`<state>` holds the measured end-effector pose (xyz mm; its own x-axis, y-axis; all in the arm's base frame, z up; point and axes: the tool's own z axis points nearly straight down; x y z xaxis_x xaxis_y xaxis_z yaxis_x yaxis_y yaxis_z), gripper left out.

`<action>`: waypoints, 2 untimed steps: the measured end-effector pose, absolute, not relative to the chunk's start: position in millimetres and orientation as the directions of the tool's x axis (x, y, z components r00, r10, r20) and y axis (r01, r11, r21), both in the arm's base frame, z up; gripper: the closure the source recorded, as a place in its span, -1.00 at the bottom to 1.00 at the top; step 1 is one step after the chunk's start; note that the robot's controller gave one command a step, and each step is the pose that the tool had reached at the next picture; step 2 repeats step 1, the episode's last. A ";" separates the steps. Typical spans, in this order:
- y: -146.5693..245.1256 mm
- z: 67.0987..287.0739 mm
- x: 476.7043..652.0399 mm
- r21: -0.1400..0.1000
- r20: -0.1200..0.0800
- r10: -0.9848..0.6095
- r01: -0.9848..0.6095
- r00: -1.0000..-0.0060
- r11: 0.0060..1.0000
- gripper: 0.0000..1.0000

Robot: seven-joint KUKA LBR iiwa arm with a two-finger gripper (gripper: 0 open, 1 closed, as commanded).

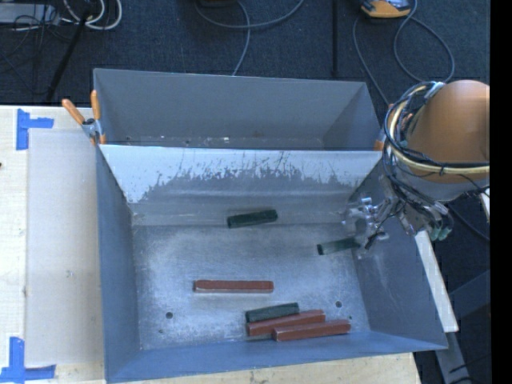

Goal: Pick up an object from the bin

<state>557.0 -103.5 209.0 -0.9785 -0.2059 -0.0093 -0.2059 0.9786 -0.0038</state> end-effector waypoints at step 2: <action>-98.7 260.8 529.1 0.000 -0.004 0.059 0.059 -0.998 0.998 1.00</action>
Offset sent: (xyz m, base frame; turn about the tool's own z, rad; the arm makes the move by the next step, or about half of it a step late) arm -0.0288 0.0051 0.0509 0.2665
